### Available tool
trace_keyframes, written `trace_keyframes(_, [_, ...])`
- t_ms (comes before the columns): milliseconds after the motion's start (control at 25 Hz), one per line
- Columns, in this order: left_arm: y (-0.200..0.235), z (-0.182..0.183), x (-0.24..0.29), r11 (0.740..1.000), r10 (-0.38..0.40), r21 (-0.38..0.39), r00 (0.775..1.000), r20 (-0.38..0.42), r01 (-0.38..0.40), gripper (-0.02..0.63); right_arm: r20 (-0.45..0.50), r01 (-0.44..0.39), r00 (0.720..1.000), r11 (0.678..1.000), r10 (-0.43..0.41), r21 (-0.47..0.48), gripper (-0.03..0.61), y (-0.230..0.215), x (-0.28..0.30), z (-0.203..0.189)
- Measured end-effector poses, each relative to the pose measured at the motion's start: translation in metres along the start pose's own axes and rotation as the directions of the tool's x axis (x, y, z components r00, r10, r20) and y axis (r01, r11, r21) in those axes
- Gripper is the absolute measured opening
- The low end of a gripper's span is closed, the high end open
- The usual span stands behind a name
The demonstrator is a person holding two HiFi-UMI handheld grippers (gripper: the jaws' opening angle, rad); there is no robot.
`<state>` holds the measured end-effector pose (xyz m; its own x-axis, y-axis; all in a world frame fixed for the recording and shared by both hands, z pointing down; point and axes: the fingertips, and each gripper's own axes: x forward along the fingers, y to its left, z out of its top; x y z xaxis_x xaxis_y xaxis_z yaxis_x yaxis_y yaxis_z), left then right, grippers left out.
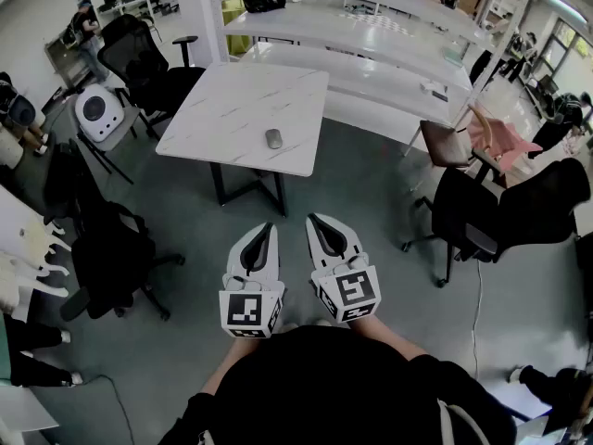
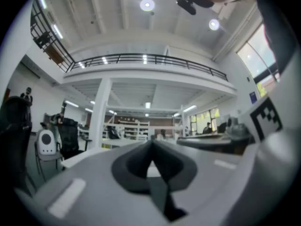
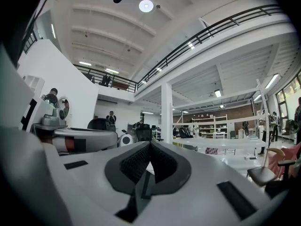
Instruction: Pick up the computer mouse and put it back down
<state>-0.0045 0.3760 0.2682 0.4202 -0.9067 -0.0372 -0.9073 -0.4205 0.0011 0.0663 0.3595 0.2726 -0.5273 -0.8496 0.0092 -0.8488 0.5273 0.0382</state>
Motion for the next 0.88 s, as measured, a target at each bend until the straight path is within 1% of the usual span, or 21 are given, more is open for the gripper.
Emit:
trace_keyframes(160, [0.007,-0.004,0.001,1.0,-0.011,-0.008,1.0,0.001,0.011,0.008,0.005,0.004,1.0,1.0,-0.004,-0.015,0.018,0.005,0.005,-0.002])
trace_keyframes(320, [0.01,-0.011,0.001,0.999,-0.032,-0.019,1.0,0.0,0.032,0.008,0.003,0.046,0.999,0.999,-0.046,0.012,0.018,0.003,0.004,-0.009])
trace_keyframes(480, [0.014,-0.014,0.003,0.999,-0.046,-0.03,0.999,0.001,0.046,0.008,-0.001,0.063,0.998,0.998,-0.063,0.03,0.02,-0.001,0.006,-0.013])
trace_keyframes(720, [0.019,-0.018,0.02,0.998,-0.053,-0.036,0.999,0.001,0.053,0.008,0.002,0.054,0.999,0.998,-0.054,0.043,0.021,-0.011,0.023,-0.016])
trace_keyframes(880, [0.027,-0.023,0.045,0.998,-0.061,-0.03,0.998,0.001,0.061,0.008,0.006,0.034,0.999,0.998,-0.035,0.045,0.02,-0.022,0.044,-0.02])
